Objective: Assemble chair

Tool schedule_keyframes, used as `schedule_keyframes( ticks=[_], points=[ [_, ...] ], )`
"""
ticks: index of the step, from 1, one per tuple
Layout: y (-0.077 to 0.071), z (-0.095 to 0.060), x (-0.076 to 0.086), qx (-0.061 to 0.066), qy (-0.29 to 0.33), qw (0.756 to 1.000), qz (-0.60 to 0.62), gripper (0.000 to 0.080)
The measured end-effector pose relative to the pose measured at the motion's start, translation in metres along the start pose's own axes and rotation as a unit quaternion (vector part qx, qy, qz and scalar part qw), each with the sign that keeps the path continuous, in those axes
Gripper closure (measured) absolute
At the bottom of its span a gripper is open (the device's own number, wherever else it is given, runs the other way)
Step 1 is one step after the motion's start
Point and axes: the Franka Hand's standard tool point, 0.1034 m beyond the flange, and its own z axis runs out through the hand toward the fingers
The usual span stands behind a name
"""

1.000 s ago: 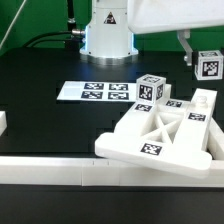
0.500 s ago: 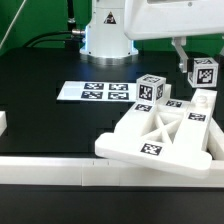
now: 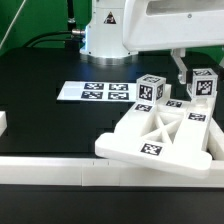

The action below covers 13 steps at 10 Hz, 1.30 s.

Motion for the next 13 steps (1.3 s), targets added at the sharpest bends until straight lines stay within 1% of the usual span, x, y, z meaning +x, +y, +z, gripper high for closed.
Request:
schedule_keyframes(
  ticks=[4,8,10,13],
  points=[
    [0.0017,0.0019,0.0021,-0.001,0.002,1.0,0.002,0.0515],
    [0.0016,0.0098,-0.0009,-0.003,-0.003,1.0,0.001,0.0515],
    [0.0036,0.0093,0.0024,-0.003,0.009,1.0,0.004,0.0515],
    [0.0036,0.0095,0.0023,-0.003,0.009,1.0,0.003,0.0515]
  ],
)
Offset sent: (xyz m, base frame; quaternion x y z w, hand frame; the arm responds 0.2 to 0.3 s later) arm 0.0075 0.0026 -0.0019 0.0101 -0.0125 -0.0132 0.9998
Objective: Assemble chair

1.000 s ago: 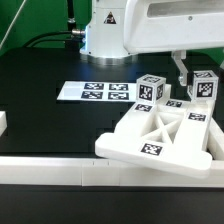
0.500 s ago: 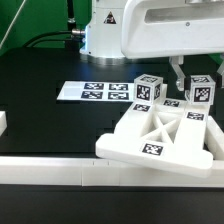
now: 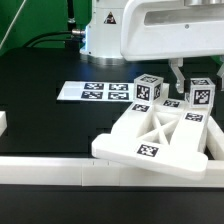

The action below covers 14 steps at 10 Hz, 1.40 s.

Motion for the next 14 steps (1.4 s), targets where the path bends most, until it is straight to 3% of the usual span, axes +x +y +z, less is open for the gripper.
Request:
schedule_keyframes(
  ticks=[5,9,12,14],
  points=[
    [0.0,0.0001,-0.0001,0.0,0.0,1.0,0.014,0.0515],
    [-0.0003,0.0003,-0.0001,0.001,0.0,0.99,0.143,0.0515],
    [-0.0036,0.001,-0.0001,0.003,0.007,0.963,0.269,0.0515],
    [-0.0044,0.0012,-0.0001,0.018,0.015,0.931,0.363,0.0515]
  ],
)
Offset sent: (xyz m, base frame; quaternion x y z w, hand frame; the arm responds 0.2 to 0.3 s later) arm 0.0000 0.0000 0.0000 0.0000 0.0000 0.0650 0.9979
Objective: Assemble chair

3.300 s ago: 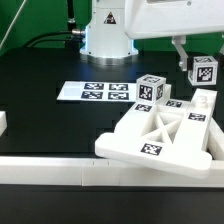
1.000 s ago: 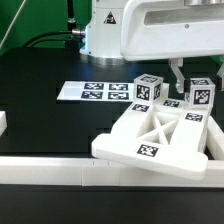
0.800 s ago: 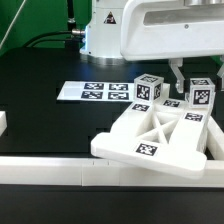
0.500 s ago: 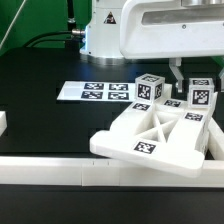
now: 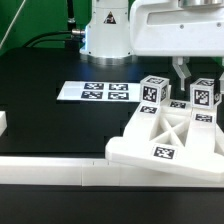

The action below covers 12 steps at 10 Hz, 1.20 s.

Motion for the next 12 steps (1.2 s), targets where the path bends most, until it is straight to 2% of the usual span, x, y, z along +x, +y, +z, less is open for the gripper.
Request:
schedule_keyframes(
  ticks=[5,6,7,8,9,12],
  points=[
    [0.0011,-0.0001,0.0005,0.004,-0.005,0.984,0.176,0.0515],
    [0.0013,0.0008,0.0001,0.004,-0.005,0.978,0.207,0.0419],
    [0.0016,0.0012,0.0001,0.003,-0.005,0.982,0.191,0.0284],
    [0.0017,0.0014,-0.0001,0.002,-0.005,0.983,0.184,0.0284],
    [0.0017,0.0013,-0.0013,-0.001,-0.009,0.988,0.153,0.0177],
    [-0.0038,-0.0004,-0.0028,0.001,-0.01,0.998,0.055,0.0151]
  ],
)
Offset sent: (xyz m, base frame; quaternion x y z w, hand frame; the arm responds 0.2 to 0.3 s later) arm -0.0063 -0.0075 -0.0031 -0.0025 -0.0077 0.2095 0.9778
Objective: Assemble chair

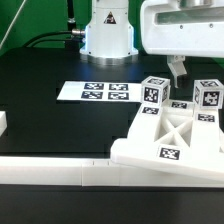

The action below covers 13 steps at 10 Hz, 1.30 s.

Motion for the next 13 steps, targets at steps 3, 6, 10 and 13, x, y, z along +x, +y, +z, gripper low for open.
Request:
schedule_keyframes(
  ticks=[3,6,10,13],
  points=[
    [-0.0001,0.0002,0.0,0.0,0.0,0.996,-0.093,0.0151],
    [0.0023,0.0015,-0.001,-0.011,0.0,0.976,-0.216,0.0151],
    [0.005,0.0028,-0.0011,-0.036,0.005,0.922,-0.386,0.0151],
    [0.0056,0.0029,-0.0004,-0.036,0.004,0.916,-0.399,0.0362]
  ],
)
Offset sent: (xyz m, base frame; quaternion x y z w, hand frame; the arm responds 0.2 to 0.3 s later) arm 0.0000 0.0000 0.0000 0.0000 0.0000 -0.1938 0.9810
